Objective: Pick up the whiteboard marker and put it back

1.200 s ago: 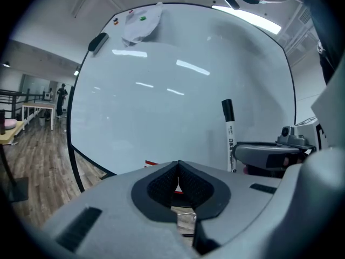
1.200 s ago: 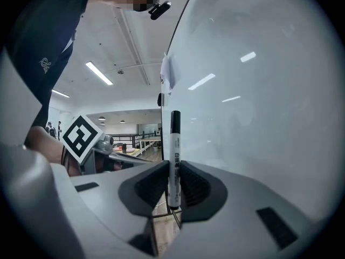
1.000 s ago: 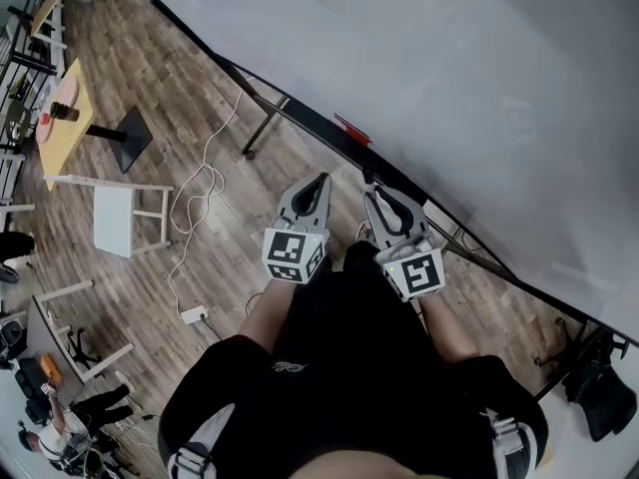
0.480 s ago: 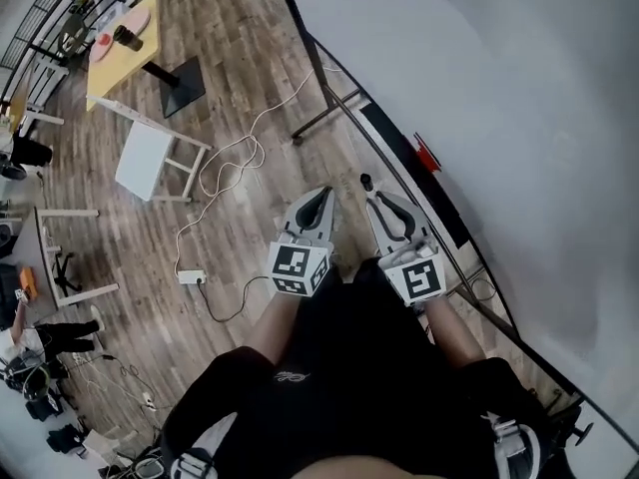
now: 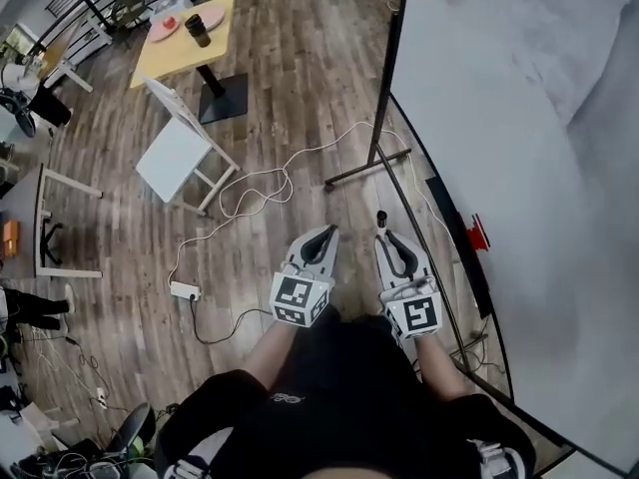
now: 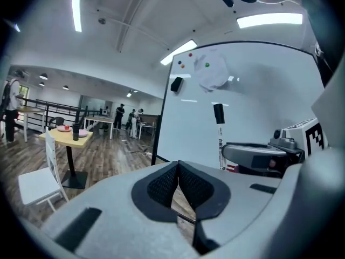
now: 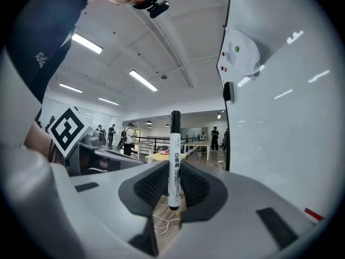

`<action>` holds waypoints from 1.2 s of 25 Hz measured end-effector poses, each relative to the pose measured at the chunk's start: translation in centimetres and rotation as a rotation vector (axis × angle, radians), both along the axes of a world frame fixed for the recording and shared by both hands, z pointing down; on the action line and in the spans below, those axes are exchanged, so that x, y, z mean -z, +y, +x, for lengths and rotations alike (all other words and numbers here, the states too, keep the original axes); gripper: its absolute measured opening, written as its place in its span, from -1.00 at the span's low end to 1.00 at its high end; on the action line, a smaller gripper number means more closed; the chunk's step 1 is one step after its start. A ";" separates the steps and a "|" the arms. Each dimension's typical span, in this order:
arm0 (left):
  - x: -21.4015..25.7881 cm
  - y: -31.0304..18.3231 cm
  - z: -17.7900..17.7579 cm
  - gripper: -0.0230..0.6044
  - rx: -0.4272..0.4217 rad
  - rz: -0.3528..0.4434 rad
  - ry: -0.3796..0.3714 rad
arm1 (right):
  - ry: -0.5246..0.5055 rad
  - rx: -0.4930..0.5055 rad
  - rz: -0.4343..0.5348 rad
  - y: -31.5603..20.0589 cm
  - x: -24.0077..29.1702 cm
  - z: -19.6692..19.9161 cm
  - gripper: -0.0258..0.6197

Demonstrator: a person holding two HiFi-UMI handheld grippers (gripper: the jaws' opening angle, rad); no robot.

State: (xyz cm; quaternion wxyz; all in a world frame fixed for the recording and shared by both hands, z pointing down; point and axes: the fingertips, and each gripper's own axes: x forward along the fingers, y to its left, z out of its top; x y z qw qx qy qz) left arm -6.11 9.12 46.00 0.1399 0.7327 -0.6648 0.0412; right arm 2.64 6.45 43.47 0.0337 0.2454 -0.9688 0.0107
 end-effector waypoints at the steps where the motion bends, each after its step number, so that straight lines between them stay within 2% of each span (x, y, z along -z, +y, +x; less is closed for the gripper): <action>1: -0.1 0.3 -1.3 -0.90 0.003 0.006 0.004 | 0.000 0.000 -0.001 0.2 0.0 -1.2 -0.75; 6: -0.3 1.3 -7.4 -0.90 0.015 0.014 0.044 | 0.008 -0.015 0.007 1.1 -0.1 -6.3 -0.75; 10: -0.9 1.0 -9.7 -0.90 -0.003 -0.008 0.074 | 0.048 -0.054 0.010 0.7 -0.1 -7.9 -0.75; 17: -1.7 -5.8 -7.9 -0.91 -0.079 -0.002 0.099 | 0.081 -0.100 -0.005 -5.0 -1.2 -7.0 -0.74; 21: -0.7 -11.2 -7.2 -0.90 -0.140 0.008 0.057 | 0.098 -0.124 0.038 -10.1 -1.1 -6.8 -0.74; 25: -0.9 -15.7 -7.8 -0.91 -0.147 -0.033 0.019 | 0.089 -0.134 0.061 -13.6 -0.9 -7.0 -0.75; 28: -0.5 -19.1 -7.1 -0.90 -0.173 -0.041 -0.012 | 0.122 -0.121 0.113 -16.3 -0.8 -6.7 -0.74; 30: -0.9 -20.6 -6.5 -0.90 -0.194 -0.059 -0.024 | 0.133 -0.138 0.105 -17.6 -1.3 -6.6 -0.75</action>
